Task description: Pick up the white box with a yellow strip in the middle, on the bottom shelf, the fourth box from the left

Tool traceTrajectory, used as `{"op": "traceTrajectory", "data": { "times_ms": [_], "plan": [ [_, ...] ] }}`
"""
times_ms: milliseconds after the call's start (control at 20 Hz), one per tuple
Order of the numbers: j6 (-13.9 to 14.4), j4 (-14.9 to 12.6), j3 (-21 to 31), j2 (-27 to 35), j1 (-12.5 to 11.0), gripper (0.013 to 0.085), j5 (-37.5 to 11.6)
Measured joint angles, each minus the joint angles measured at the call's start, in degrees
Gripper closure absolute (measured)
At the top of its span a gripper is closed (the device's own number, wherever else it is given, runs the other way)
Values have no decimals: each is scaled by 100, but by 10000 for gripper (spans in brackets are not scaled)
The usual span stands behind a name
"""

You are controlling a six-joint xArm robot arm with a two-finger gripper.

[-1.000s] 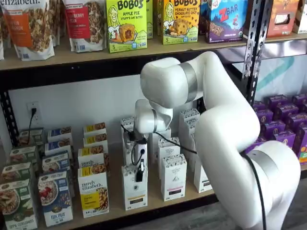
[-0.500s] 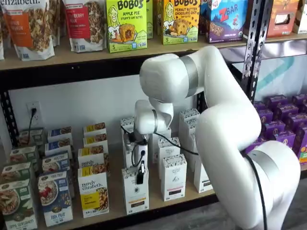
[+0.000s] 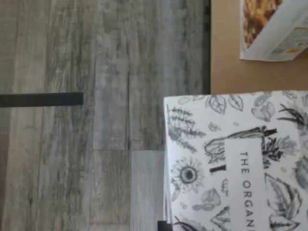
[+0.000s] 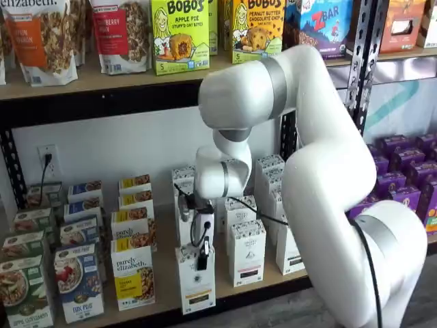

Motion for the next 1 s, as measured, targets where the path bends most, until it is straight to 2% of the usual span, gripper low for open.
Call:
{"op": "traceTrajectory", "data": {
  "times_ms": [400,650,1000],
  "plan": [
    [-517,578,1197,-794,76,490,-511],
    [-672,746,1781,-1263,98,490,-692],
    [-1002,1137,2633,-2015,155,490,-846]
  ]
}}
